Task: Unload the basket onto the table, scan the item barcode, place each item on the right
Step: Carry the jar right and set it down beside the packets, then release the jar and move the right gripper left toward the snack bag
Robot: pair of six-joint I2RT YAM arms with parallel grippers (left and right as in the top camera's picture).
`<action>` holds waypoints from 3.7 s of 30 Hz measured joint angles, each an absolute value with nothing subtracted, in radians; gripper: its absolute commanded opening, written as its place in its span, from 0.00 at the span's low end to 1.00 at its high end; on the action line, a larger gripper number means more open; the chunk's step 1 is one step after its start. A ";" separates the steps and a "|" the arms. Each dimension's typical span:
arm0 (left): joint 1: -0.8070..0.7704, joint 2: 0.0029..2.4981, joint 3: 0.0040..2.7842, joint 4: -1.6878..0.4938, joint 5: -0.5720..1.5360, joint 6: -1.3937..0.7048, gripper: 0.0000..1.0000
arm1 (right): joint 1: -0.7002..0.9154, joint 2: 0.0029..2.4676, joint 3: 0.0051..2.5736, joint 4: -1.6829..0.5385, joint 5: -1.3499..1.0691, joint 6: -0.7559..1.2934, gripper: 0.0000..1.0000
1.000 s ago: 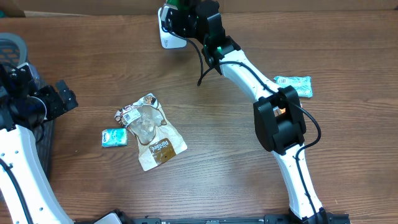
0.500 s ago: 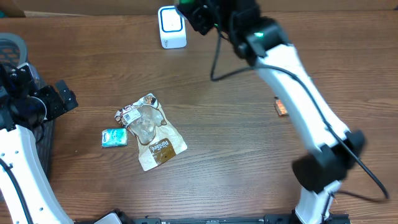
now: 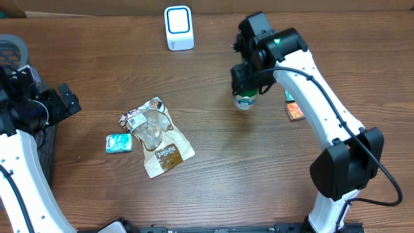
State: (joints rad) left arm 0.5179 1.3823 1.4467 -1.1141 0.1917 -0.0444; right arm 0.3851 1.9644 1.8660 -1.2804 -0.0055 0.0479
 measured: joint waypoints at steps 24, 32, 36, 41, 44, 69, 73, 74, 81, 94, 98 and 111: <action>0.518 1.382 1.447 -1.114 0.192 -0.044 0.99 | 0.158 1.974 1.548 -0.970 0.116 0.233 0.27; 0.518 1.382 1.447 -1.114 0.192 -0.044 1.00 | 0.158 1.975 1.568 -1.069 0.139 0.235 0.48; 0.518 1.382 1.447 -1.114 0.192 -0.044 1.00 | 0.158 1.975 1.653 -1.184 0.139 0.235 0.50; 0.518 1.382 1.447 -1.115 0.192 -0.044 1.00 | 0.158 1.967 1.878 -1.333 0.046 0.215 0.49; 0.518 1.382 1.447 -1.114 0.192 -0.044 1.00 | 0.159 1.959 1.953 -1.331 -0.010 0.197 0.49; 0.518 1.382 1.447 -1.114 0.192 -0.044 1.00 | 0.159 1.954 1.504 -0.944 0.124 0.205 0.89; 0.518 1.382 1.447 -1.114 0.192 -0.044 1.00 | 0.159 1.954 1.498 -0.961 0.135 0.205 1.00; 0.518 1.382 1.447 -1.114 0.192 -0.044 1.00 | 0.159 1.954 1.498 -0.968 0.139 0.205 1.00; 0.518 1.382 1.447 -1.114 0.192 -0.044 0.99 | 0.159 1.954 1.599 -1.114 0.173 0.204 1.00; 0.518 1.382 1.447 -1.114 0.191 -0.044 1.00 | 0.338 1.938 1.991 -1.340 0.047 0.148 1.00; 0.518 1.382 1.447 -1.114 0.192 -0.044 1.00 | 0.414 1.938 1.991 -1.322 0.008 0.134 1.00; 0.518 1.382 1.447 -1.114 0.192 -0.044 1.00 | 0.412 1.938 1.991 -1.337 -0.047 0.110 1.00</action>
